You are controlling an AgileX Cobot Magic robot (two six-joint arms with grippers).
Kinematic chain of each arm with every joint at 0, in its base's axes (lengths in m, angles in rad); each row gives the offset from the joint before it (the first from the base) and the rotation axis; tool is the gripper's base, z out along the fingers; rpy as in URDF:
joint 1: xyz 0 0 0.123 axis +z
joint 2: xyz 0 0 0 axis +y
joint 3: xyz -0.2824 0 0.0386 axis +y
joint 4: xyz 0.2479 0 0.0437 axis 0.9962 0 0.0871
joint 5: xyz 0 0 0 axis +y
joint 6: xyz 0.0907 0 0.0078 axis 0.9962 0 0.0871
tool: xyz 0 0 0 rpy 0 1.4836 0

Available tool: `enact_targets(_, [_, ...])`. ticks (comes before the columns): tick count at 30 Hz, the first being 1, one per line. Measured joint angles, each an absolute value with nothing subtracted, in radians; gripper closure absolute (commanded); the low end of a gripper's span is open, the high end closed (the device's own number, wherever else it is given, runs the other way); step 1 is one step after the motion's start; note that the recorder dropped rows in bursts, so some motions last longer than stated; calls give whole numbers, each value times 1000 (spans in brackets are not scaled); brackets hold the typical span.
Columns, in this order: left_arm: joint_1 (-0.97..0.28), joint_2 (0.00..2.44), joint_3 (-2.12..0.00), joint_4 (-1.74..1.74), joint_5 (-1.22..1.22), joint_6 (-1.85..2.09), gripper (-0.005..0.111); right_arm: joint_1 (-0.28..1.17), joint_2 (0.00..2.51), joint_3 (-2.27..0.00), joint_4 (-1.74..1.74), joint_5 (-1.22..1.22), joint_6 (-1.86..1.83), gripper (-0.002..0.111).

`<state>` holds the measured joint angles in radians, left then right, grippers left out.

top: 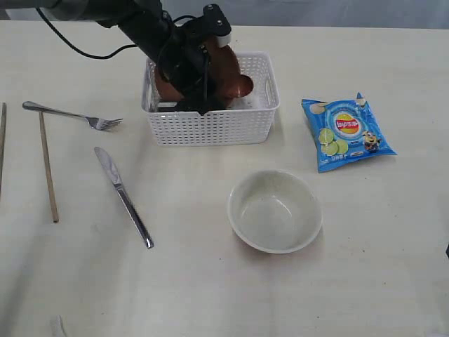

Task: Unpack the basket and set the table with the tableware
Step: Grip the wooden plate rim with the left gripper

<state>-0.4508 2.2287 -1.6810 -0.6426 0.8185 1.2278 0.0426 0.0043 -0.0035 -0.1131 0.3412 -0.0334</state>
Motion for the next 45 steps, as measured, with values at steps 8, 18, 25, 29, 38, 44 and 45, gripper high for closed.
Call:
enact_targets(8, [-453,2238,-1681,-669,825,1226,107,43,4,-4,-113,341,-33,109])
enact_targets(18, [-453,2180,-1681,-660,814,1195,107,43,4,-4,-113,341,-33,109])
enact_targets(25, [-453,2103,-1681,-639,817,1193,107,43,4,-4,-113,341,-33,109])
enact_targets(29, [-453,2085,-1681,-557,868,1169,94,43,4,-4,-113,341,-33,109])
enact_targets(38, [-464,2092,-1654,-299,809,1154,55,43,4,-4,-113,341,-33,109])
enact_targets(44, [-525,2097,-1613,-231,721,1193,47,43,4,-4,-113,341,-33,109])
enact_targets(45, [-539,2097,-1607,-196,695,1196,46,43,4,-4,-113,341,-33,109])
